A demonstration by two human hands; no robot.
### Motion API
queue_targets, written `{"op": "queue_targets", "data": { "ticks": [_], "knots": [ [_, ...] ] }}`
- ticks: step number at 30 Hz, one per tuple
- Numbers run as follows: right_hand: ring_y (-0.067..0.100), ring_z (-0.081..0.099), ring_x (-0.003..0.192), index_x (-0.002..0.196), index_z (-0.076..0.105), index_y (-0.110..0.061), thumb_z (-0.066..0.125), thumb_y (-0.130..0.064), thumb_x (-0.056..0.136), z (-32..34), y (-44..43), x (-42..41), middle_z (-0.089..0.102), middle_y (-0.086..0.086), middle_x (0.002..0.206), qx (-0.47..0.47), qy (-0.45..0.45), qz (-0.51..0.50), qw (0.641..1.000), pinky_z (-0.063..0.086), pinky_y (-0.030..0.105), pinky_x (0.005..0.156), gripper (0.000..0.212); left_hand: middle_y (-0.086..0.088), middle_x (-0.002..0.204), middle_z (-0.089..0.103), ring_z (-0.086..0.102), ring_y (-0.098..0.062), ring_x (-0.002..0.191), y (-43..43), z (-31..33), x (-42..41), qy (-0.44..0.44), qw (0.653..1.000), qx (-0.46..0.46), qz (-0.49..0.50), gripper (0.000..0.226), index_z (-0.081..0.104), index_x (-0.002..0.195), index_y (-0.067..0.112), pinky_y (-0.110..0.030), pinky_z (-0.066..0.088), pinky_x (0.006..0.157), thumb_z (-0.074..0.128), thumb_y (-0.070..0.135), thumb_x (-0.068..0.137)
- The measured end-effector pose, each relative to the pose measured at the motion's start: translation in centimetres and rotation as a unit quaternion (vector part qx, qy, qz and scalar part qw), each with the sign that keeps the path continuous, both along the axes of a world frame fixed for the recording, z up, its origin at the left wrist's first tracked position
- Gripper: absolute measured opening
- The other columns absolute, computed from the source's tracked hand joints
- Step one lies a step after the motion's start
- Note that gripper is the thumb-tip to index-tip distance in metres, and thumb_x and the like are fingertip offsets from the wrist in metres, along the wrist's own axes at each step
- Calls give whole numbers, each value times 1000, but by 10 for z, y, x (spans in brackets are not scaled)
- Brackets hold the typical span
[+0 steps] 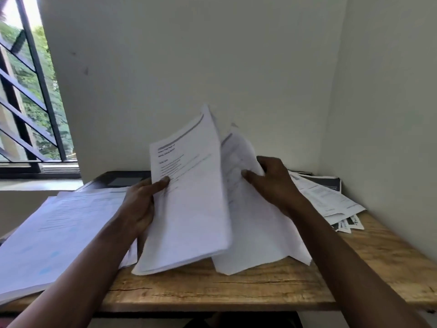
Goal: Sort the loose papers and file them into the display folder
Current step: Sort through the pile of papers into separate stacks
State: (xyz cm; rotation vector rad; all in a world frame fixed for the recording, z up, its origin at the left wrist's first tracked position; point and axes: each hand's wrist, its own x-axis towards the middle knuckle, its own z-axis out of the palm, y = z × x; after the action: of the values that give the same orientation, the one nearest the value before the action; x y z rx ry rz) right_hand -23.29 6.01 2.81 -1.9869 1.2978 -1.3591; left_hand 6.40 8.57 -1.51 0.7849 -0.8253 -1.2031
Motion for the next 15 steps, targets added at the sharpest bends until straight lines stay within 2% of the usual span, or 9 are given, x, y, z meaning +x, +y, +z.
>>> {"op": "queue_targets", "data": {
  "ticks": [3, 7, 9, 10, 11, 12, 13, 14, 15],
  "knots": [
    [27, 74, 96, 101, 75, -13, 68, -21, 96, 12, 10, 8, 78, 7, 99, 25, -108, 137, 984, 59, 48, 85, 12, -24, 128, 69, 66, -37, 118, -4, -1, -7, -27, 999, -7, -18, 50, 62, 131, -8, -47, 57, 98, 70, 16, 87],
    [24, 73, 88, 110, 74, -7, 67, -12, 84, 20, 20, 31, 77, 15, 104, 77, -207, 236, 946, 58, 36, 78, 28, -21, 137, 64, 62, -37, 128, -8, -7, -1, -20, 999, -10, -22, 51, 59, 140, 1, -49, 55, 101, 67, 19, 93],
    [25, 70, 84, 106, 76, -8, 73, -36, 85, 24, 19, 42, 77, 17, 101, 168, -291, 304, 891, 56, 33, 77, 36, -17, 140, 64, 62, -31, 128, -10, -5, 2, 1, 1000, -29, -9, 49, 57, 145, 7, -47, 54, 103, 62, 15, 97],
    [24, 68, 80, 99, 77, -9, 70, -53, 87, 26, 18, 47, 76, 15, 93, 225, -339, 319, 856, 54, 33, 74, 46, -15, 141, 63, 63, -28, 126, -9, -4, 2, 16, 999, -38, -6, 49, 54, 148, 8, -43, 54, 103, 59, 13, 99],
    [23, 65, 75, 90, 77, -9, 61, -63, 90, 27, 11, 52, 73, 11, 83, 256, -366, 296, 844, 51, 33, 71, 56, -13, 141, 62, 63, -25, 124, -7, -1, 1, 25, 999, -44, 5, 50, 52, 150, 9, -40, 54, 103, 57, 11, 100],
    [21, 64, 73, 84, 74, -9, 54, -66, 95, 26, 0, 55, 71, 7, 77, 259, -334, 231, 876, 49, 32, 70, 61, -12, 142, 62, 64, -23, 124, -7, -2, 2, 30, 998, -46, 14, 50, 51, 150, 9, -38, 55, 102, 56, 10, 100],
    [20, 65, 79, 87, 71, -8, 49, -63, 99, 22, -11, 58, 71, 6, 82, 240, -240, 129, 932, 50, 33, 75, 60, -11, 141, 64, 64, -23, 125, -8, -4, 3, 33, 998, -56, 16, 49, 52, 150, 9, -39, 55, 102, 55, 10, 101],
    [21, 66, 96, 99, 67, -6, 47, -58, 102, 16, -21, 60, 71, 10, 100, 219, -101, 24, 970, 49, 35, 87, 56, -10, 140, 65, 63, -25, 127, -8, -5, 4, 31, 997, -61, 27, 48, 54, 149, 10, -41, 54, 104, 56, 10, 101],
    [28, 61, 117, 118, 62, -2, 42, -53, 102, 7, -29, 63, 65, 18, 122, 203, 31, -40, 978, 44, 38, 100, 57, -10, 140, 65, 63, -27, 128, -8, -4, 4, 32, 997, -61, 35, 48, 55, 147, 9, -44, 53, 107, 57, 11, 100]
  ]
}}
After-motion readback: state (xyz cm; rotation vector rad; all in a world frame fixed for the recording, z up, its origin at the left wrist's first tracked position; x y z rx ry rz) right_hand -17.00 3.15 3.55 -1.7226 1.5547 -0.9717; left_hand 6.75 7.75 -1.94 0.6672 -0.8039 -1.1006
